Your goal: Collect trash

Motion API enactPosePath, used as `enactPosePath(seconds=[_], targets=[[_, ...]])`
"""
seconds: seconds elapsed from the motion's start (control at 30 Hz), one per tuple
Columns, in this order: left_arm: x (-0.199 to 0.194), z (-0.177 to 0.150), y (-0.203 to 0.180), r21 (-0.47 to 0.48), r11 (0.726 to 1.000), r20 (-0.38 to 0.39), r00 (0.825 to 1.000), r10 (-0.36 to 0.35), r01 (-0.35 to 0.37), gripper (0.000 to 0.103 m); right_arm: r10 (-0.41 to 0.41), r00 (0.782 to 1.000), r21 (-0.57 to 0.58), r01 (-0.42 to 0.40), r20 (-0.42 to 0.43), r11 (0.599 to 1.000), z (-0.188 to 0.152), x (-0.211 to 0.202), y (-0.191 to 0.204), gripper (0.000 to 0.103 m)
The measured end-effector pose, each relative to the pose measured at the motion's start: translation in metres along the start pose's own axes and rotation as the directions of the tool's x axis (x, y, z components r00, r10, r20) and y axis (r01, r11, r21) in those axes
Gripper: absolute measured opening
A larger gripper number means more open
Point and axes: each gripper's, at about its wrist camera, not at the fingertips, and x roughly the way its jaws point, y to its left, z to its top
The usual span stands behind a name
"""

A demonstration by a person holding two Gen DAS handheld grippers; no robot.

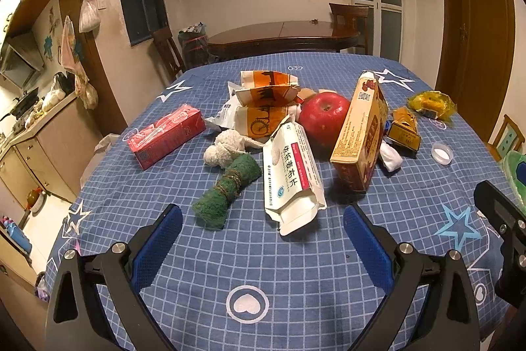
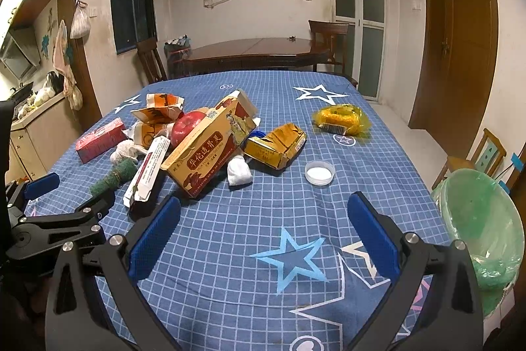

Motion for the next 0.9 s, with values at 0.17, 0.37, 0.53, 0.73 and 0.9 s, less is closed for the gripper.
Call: enactPosePath(seconds=[0.17,0.37,0.53,0.73,0.9], targets=[[0.0017,0.0003,0.0001,0.0,1.0,-0.002,1.0,0.0,0.0,0.098,0.0,1.0,0.0,0.0,0.0,1.0,-0.0001,0.0005,0.0004,0.098],[0.0018,0.0001,-0.0001,0.0,1.0,-0.003,1.0,0.001,-0.001,0.098,-0.001,1.0,-0.003,0.001,0.0,1.0,0.0,0.0005,0.0011,0.098],[0.0034,-0.0007,0.0003,-0.001,1.0,-0.004,1.0,0.001,-0.001,0.098,-0.001,1.0,-0.004,0.001,0.0,1.0,0.0,0.0016,0.0019,0.098],[0.0033,-0.0007,0.0003,-0.001,1.0,-0.004,1.0,0.001,-0.001,0.098,-0.001,1.0,-0.004,0.001,-0.001,1.0,0.0002,0.0016,0.0024,0.098],[0.0045,-0.002,0.0021,-0.002,1.0,-0.004,1.0,0.001,-0.001,0.098,0.002,1.0,-0.01,-0.002,-0.001,1.0,-0.0015,0.0018,0.0046,0.098]])
